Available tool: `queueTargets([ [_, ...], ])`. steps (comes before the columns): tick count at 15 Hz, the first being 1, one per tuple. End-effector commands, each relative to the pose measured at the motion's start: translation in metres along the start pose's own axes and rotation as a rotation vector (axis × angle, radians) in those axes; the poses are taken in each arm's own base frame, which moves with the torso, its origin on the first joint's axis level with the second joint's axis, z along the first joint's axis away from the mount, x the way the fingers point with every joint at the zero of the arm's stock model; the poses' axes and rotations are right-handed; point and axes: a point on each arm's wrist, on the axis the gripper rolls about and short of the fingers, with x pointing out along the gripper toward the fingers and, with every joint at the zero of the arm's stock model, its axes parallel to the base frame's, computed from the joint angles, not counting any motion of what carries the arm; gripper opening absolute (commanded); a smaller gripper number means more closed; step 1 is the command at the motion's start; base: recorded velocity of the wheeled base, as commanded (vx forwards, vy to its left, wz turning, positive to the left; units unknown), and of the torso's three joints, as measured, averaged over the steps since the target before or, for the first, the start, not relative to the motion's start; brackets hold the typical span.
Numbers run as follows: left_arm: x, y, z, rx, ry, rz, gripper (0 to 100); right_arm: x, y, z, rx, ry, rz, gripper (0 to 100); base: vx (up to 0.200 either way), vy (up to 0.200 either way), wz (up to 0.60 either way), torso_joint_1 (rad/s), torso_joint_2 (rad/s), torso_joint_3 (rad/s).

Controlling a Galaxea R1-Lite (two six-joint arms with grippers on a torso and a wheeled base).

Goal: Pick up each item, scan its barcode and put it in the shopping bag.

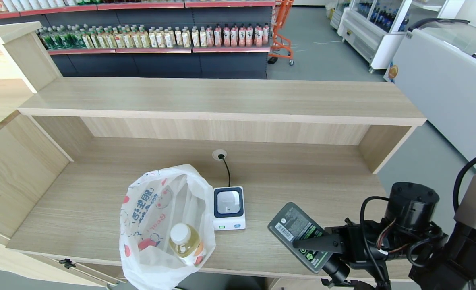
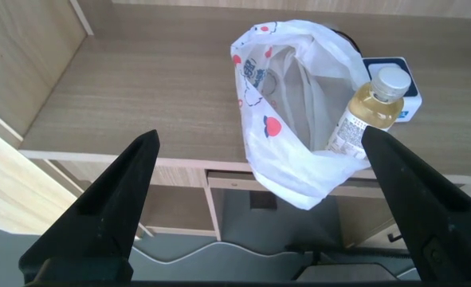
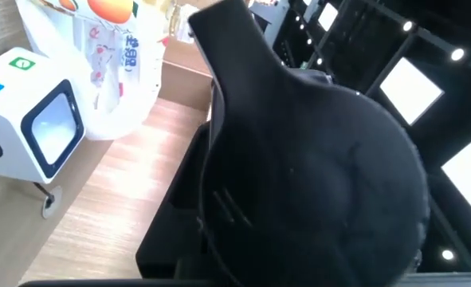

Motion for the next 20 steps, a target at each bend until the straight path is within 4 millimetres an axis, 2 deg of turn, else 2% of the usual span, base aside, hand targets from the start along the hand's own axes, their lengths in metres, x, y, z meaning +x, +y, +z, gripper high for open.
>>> queueTargets([
  [1,0.0,0.0,0.0,0.0,-0.001,0.001,100,0.003,0.005,0.003,0.016,-0.011,0.0,0,0.0,0.0,0.0,0.0,0.0,0.0],
  [20,0.0,0.0,0.0,0.0,-0.001,-0.001,100,0.047,0.02,0.007,0.06,-0.108,-0.076,0,0.0,0.0,0.0,0.0,0.0,0.0],
])
